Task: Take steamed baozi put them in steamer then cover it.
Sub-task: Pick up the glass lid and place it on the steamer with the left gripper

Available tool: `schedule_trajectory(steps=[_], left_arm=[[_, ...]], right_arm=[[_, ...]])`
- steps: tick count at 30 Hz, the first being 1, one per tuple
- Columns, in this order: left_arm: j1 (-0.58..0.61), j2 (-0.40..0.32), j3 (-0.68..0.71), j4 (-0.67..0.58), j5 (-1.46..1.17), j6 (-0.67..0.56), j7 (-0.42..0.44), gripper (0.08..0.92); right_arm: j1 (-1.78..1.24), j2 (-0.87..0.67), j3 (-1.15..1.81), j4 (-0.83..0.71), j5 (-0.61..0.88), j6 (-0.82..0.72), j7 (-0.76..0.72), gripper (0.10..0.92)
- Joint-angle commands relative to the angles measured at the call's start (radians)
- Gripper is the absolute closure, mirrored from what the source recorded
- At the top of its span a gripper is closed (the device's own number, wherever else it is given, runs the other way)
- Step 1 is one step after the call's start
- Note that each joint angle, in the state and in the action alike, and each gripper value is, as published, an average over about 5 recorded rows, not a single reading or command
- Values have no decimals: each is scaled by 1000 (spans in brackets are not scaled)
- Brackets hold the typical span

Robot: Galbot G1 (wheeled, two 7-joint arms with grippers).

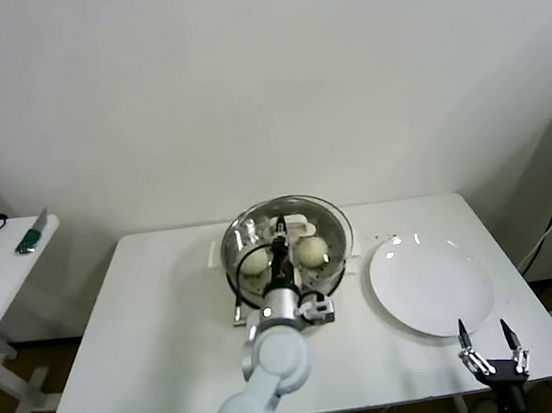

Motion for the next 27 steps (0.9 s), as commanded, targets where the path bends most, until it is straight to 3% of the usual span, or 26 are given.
schedule_trajectory(steps=[1,27], left_arm=[[-3,-1,-13,26,23,3,-1,866],[11,-8,-19,43,30,-2,-4,866]], right_arm=[[1,-2,1,-1,3,1,-3,203],[0,-1,4,0,3,11,-4,203]])
